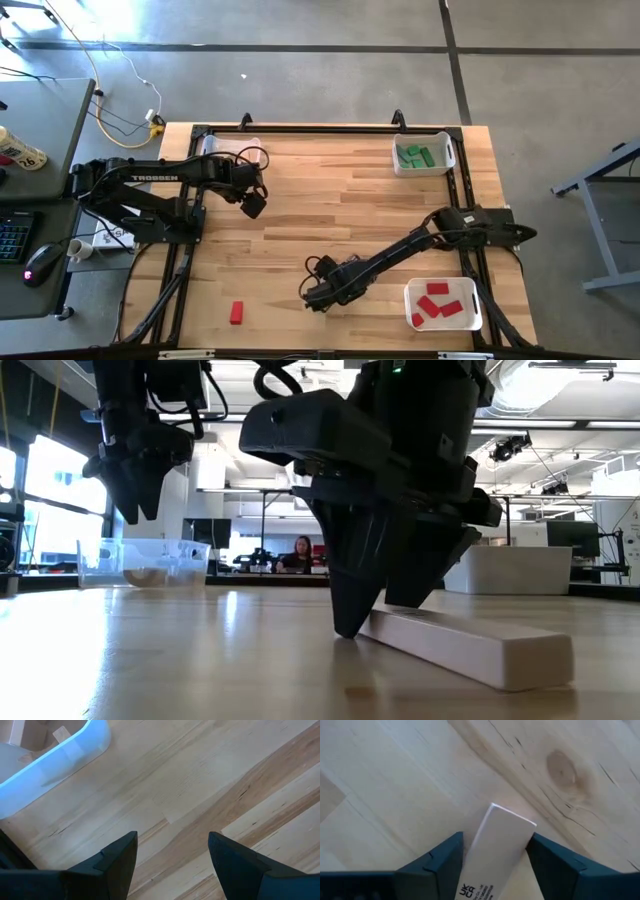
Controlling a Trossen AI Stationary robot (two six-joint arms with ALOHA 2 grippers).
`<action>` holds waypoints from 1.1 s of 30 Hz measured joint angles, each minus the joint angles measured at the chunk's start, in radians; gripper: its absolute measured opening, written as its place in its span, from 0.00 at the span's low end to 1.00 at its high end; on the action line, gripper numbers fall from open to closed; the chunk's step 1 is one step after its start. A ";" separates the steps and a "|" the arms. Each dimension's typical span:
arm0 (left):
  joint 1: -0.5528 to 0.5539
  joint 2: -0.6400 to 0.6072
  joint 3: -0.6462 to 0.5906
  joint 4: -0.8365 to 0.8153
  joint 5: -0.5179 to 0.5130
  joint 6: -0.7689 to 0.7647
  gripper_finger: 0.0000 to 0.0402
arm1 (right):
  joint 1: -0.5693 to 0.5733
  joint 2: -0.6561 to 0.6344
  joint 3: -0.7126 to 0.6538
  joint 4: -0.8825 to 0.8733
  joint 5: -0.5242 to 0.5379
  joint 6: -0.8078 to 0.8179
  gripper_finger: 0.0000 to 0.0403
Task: Sort & place blocks by color
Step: Put the brown block into the transparent bin
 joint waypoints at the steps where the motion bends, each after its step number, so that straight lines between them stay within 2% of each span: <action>1: 0.000 0.000 0.000 0.000 0.000 0.000 0.57 | -0.001 0.000 0.000 -0.002 -0.011 0.004 0.51; 7: 0.000 0.000 0.000 0.000 0.000 0.000 0.57 | -0.001 0.000 -0.003 -0.003 -0.024 0.011 0.43; 13: 0.000 0.000 0.000 0.000 0.001 0.000 0.57 | -0.001 -0.009 -0.003 -0.002 -0.032 -0.036 0.25; 22: 0.000 0.000 0.000 0.000 0.025 0.027 0.57 | -0.040 -0.042 -0.004 -0.017 -0.018 -0.112 0.25; 29: 0.000 0.000 0.000 0.005 0.151 0.109 0.57 | -0.087 -0.067 -0.003 0.001 -0.037 -0.217 0.25; 33: 0.000 0.000 0.000 0.038 0.204 0.182 0.57 | -0.121 -0.104 -0.001 0.006 -0.014 -0.268 0.25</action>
